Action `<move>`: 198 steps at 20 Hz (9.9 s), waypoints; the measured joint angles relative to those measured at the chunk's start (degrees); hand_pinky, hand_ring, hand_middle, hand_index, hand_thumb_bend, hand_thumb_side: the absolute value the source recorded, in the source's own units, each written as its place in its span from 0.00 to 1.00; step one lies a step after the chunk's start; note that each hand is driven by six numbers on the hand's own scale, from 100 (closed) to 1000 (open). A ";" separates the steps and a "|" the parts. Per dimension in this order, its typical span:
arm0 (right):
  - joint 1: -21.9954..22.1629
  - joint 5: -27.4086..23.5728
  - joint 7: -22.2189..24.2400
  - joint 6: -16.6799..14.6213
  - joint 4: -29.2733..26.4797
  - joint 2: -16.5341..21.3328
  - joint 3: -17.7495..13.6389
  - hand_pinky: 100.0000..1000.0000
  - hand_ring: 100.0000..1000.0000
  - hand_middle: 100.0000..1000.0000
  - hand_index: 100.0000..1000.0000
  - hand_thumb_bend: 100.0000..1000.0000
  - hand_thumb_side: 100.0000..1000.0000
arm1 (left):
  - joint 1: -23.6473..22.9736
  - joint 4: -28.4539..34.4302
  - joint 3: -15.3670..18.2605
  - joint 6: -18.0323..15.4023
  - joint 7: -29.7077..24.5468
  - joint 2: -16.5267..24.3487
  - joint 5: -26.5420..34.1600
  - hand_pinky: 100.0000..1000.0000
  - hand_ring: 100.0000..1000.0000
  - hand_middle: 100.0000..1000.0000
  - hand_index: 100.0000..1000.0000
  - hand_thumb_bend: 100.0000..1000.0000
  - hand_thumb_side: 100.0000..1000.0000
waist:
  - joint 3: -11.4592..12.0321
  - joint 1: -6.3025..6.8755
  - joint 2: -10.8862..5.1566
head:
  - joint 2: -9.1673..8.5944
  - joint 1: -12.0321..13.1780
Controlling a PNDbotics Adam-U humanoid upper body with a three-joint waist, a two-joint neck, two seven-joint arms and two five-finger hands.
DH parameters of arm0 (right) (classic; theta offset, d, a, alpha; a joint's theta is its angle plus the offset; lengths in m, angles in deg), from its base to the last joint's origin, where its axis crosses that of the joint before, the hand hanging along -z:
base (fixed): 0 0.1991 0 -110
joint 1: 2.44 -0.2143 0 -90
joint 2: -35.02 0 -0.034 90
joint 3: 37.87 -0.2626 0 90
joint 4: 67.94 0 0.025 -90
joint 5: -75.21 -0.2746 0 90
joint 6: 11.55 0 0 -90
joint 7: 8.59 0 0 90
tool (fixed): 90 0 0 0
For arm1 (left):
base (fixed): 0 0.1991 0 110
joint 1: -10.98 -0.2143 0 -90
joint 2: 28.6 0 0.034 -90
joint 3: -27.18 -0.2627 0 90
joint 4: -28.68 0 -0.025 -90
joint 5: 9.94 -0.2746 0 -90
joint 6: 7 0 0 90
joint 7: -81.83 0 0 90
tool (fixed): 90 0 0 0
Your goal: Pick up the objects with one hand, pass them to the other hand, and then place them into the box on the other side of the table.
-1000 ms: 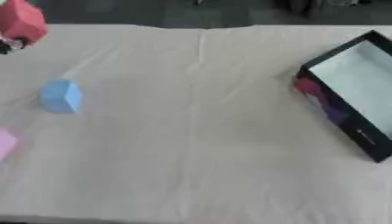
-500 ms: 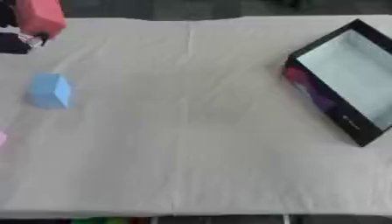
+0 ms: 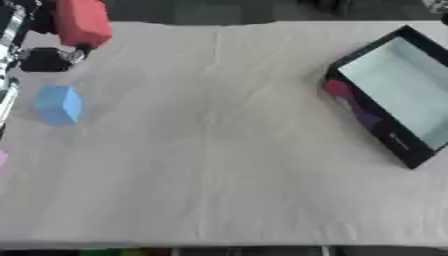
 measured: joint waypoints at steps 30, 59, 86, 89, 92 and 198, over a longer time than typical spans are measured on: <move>-9.55 11.14 14.09 -1.02 0.86 -4.88 13.35 1.00 1.00 1.00 1.00 0.00 0.00 | -1.61 -0.09 -3.93 -4.77 3.86 -8.59 -6.11 0.62 0.47 0.42 0.45 0.00 0.00 | 0.39 -1.08 -1.16 | 0.99 -3.12; -17.92 23.66 16.67 -5.70 8.52 -9.98 20.70 1.00 1.00 1.00 1.00 0.07 0.00 | 0.03 -1.01 -7.65 -7.47 6.67 -16.13 -9.90 0.58 0.42 0.37 0.43 0.00 0.00 | 3.10 -2.37 -1.27 | 1.50 -6.64; -19.56 31.77 15.12 -7.65 14.05 -12.48 23.57 1.00 1.00 1.00 1.00 0.16 0.00 | 0.81 -3.28 -11.02 -10.02 9.17 -21.10 -9.46 0.52 0.37 0.31 0.39 0.00 0.00 | 5.01 -2.76 0.40 | 0.15 -10.24; -19.56 32.61 14.13 -7.67 14.39 -12.64 23.58 1.00 1.00 1.00 1.00 0.21 0.00 | 0.98 -3.28 -11.36 -10.47 9.56 -21.11 -8.98 0.52 0.36 0.30 0.38 0.00 0.00 | 5.05 -2.76 0.42 | -0.06 -10.39; -19.54 33.69 13.34 -7.96 14.41 -12.64 23.59 1.00 1.00 1.00 1.00 0.23 0.00 | 0.99 -3.28 -11.49 -11.00 10.18 -21.12 -7.62 0.50 0.34 0.27 0.36 0.00 0.00 | 5.06 -2.76 0.45 | -0.06 -10.65; -19.48 22.25 9.92 -1.71 18.72 -14.56 20.29 1.00 0.98 0.58 0.66 0.00 0.00 | 0.91 -6.07 -13.96 -8.04 20.60 -25.01 -7.32 0.78 0.68 0.69 0.86 0.70 0.72 | 4.60 -2.70 2.85 | -0.29 -11.72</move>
